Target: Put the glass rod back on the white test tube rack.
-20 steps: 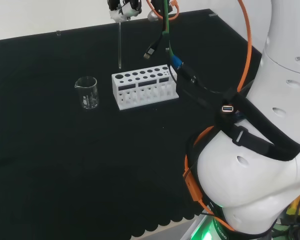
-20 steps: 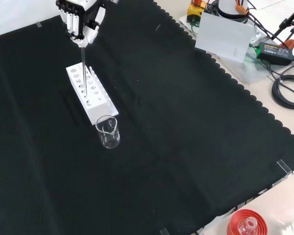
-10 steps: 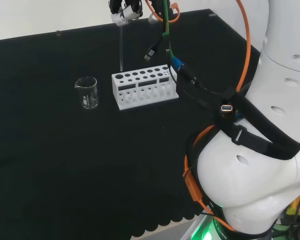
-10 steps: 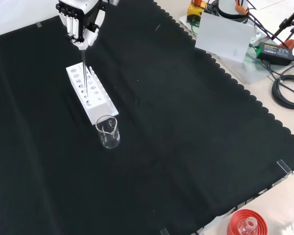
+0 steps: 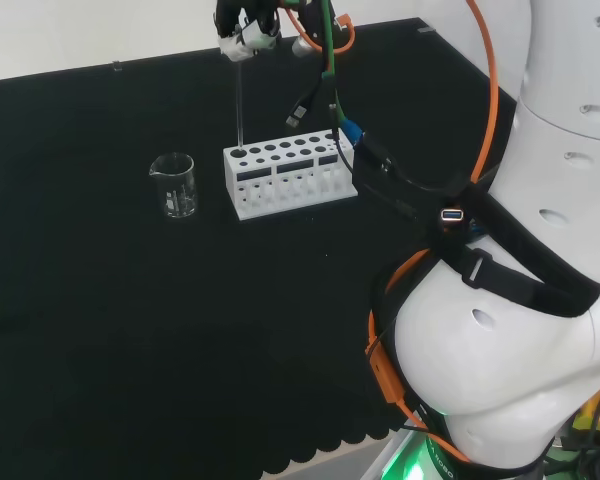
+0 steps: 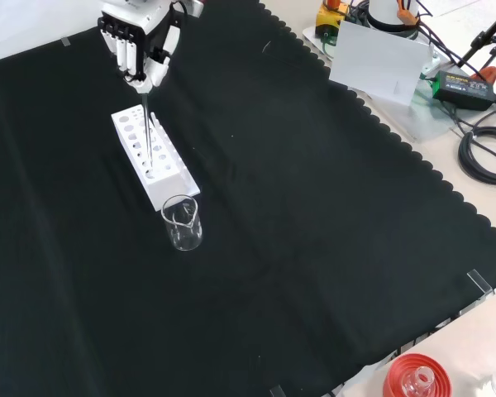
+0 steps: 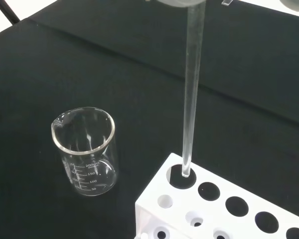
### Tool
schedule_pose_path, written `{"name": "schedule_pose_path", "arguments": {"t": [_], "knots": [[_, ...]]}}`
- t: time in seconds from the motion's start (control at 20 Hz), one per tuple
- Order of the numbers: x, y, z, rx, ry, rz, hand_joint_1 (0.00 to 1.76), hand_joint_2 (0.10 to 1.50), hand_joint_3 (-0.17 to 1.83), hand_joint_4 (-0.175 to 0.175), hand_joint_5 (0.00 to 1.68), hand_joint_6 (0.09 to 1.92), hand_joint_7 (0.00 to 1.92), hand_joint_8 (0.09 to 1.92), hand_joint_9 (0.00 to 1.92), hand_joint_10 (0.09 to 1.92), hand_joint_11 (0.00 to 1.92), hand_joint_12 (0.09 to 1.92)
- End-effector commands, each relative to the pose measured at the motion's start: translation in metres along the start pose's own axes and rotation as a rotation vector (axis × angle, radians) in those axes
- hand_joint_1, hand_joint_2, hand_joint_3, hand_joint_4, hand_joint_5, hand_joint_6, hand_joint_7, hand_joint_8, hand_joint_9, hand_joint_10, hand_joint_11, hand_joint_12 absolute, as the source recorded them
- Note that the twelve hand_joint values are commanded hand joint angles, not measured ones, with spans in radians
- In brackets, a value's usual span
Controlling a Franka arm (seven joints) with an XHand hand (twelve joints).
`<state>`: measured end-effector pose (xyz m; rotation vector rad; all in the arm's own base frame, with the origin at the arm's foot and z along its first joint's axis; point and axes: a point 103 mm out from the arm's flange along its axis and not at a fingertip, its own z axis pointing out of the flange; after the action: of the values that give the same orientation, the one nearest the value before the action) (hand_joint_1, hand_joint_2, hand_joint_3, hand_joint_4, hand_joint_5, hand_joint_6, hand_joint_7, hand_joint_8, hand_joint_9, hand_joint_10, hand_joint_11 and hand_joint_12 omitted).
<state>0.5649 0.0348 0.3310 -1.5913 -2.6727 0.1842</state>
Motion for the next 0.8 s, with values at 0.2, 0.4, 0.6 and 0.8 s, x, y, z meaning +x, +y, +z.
{"name": "schedule_pose_path", "arguments": {"t": [0.2, 0.4, 0.6, 0.8], "knots": [[0.004, 0.003, 0.008, 0.019, 0.002, -0.007, 1.30, 1.10, -0.17, -0.175, 1.17, 0.71, 1.21, 0.72, 1.67, 0.54, 1.61, 0.55], [0.001, 0.005, 0.002, 0.014, -0.005, 0.000, 1.30, 1.10, -0.17, -0.175, 1.17, 0.71, 1.21, 0.72, 1.67, 0.54, 1.61, 0.55], [-0.002, 0.005, -0.003, 0.012, -0.013, 0.007, 1.30, 1.10, -0.17, -0.175, 1.17, 0.71, 1.21, 0.72, 1.67, 0.54, 1.61, 0.55], [-0.006, 0.002, -0.005, 0.008, -0.011, 0.016, 1.30, 1.10, -0.17, -0.175, 1.17, 0.71, 1.21, 0.72, 1.67, 0.54, 1.61, 0.55]]}}
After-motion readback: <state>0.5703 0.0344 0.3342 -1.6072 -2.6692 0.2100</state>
